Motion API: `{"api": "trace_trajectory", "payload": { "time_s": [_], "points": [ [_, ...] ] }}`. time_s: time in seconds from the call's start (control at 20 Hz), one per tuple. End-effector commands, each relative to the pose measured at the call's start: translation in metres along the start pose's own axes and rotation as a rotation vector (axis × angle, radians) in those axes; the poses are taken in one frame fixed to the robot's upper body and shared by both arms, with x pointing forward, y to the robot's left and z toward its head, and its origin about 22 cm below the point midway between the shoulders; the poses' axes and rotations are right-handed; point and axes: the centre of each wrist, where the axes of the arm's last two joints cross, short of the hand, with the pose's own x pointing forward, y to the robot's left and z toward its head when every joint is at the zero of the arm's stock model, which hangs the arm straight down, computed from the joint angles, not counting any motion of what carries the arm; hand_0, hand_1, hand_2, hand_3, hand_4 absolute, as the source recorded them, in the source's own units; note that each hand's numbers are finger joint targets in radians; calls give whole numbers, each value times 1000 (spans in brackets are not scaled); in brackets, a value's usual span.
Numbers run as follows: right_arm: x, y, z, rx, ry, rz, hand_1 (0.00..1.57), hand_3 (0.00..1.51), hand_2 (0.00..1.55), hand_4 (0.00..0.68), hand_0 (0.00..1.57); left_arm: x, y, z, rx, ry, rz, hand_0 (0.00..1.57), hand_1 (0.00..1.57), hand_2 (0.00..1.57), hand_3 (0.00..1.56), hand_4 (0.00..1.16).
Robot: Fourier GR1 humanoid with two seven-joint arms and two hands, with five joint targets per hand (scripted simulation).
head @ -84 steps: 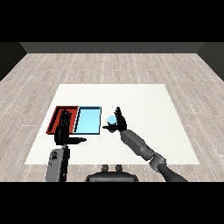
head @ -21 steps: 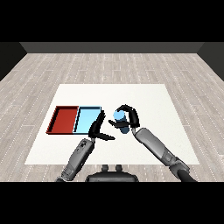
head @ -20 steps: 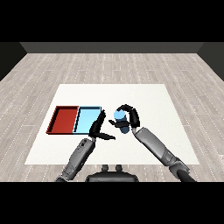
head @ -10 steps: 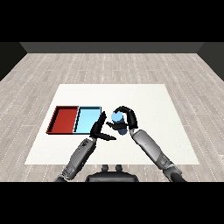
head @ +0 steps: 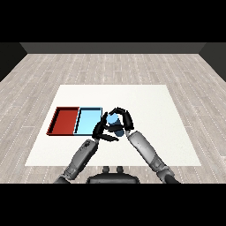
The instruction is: Pick the blue can and put it in the blue box
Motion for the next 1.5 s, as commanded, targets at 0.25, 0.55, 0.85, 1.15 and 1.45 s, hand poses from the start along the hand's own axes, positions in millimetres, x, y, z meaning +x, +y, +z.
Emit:
{"api": "trace_trajectory", "payload": {
  "time_s": [0.25,0.55,0.85,1.15,1.45],
  "points": [
    [-13,7,22,-20,-3,-87,1449,1383,1453,602,1449,1,-17,-6,-18,-14,14,0,0,0,0,0],
    [3,29,20,-18,1,-133,1447,1390,1449,602,1447,4,-24,-23,-54,-48,66,0,0,0,0,0],
    [14,33,17,-23,5,-211,1475,1396,1469,595,1475,-5,-35,-8,19,43,-46,0,0,0,0,505],
    [3,35,17,-10,-13,-261,1455,1387,1445,615,1455,-7,-41,-25,81,20,119,1437,1437,1407,1215,625],
    [19,10,30,-29,4,-273,1444,1394,1441,617,1444,-26,-29,-3,117,-15,114,1571,1571,1571,1499,914]
  ]
}}
